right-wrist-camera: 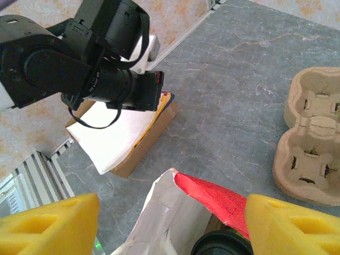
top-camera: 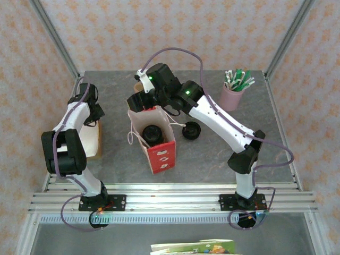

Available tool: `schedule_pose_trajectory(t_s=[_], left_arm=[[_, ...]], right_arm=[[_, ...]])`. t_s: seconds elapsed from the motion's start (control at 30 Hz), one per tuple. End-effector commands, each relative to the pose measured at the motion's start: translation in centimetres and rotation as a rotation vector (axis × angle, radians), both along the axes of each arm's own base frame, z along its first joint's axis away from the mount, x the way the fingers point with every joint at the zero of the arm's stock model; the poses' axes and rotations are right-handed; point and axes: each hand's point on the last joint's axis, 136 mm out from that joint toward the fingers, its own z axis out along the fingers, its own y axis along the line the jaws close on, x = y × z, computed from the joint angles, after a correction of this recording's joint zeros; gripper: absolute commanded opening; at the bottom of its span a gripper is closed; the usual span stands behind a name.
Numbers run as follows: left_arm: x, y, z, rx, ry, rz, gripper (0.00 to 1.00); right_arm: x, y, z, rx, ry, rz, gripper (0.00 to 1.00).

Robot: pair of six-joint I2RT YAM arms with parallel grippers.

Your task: Pack the takeout coffee

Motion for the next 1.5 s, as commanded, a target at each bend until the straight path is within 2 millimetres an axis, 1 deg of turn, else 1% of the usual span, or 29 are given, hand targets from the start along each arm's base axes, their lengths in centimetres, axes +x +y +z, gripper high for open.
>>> schedule_pose_trajectory(t_s=[0.0,0.1,0.17,0.23,0.27,0.37,0.5,0.73,0.83,0.93,1.2,1.27,1.4,1.47], left_arm=[[0.2,0.4,3.1,0.032,-0.057,0.016,0.0],[-0.1,0.5,3.2,0.044,-0.061,0.026,0.0],[-0.3,0.4,2.7,0.044,-0.05,0.023,0.0],[-0.4,0.3,2.0,0.041,-0.029,0.001,0.24],[-0.5,0.4,1.7,0.051,-0.013,-0.007,0.29],[-0.5,0.6,1.5,0.1,0.025,-0.04,0.33],[-0.2,0.6,1.4,0.151,0.059,-0.065,0.34],[0.6,0.4,-0.1,0.198,0.124,-0.104,0.34],[0.9,0.6,0.1,0.212,0.118,-0.095,0.33],[1.1,0.8,-0.1,0.217,0.114,-0.087,0.3],[1.3,0.8,-0.8,0.213,0.121,-0.083,0.24],[1.3,0.8,-0.7,0.215,0.119,-0.08,0.22],[1.3,0.7,-0.6,0.212,0.112,-0.079,0.2],[1.2,0.8,-0.6,0.213,0.114,-0.078,0.17]], right_arm=[[-0.3,0.3,0.4,0.011,0.01,0.008,0.73],[-0.3,0.3,0.4,0.011,0.009,0.008,0.73],[-0.3,0.2,0.5,0.009,0.006,0.008,0.72],[-0.3,0.2,0.4,0.005,0.002,0.008,0.73],[-0.3,0.2,0.5,0.005,0.001,0.009,0.73],[-0.3,0.1,0.3,0.001,0.001,0.011,0.73],[-0.3,0.3,0.1,-0.001,0.002,0.013,0.73],[-0.3,0.3,0.2,0.001,0.001,0.016,0.73],[-0.3,0.3,-0.1,-0.006,0.004,0.014,0.73],[-0.3,0.2,-0.1,-0.008,0.005,0.014,0.73],[-0.4,0.1,-0.4,-0.015,0.008,0.012,0.73],[-0.3,0.1,-0.4,-0.016,0.009,0.011,0.73],[-0.4,0.1,-0.5,-0.018,0.01,0.011,0.73],[-0.4,0.1,-0.5,-0.016,0.012,0.012,0.73]])
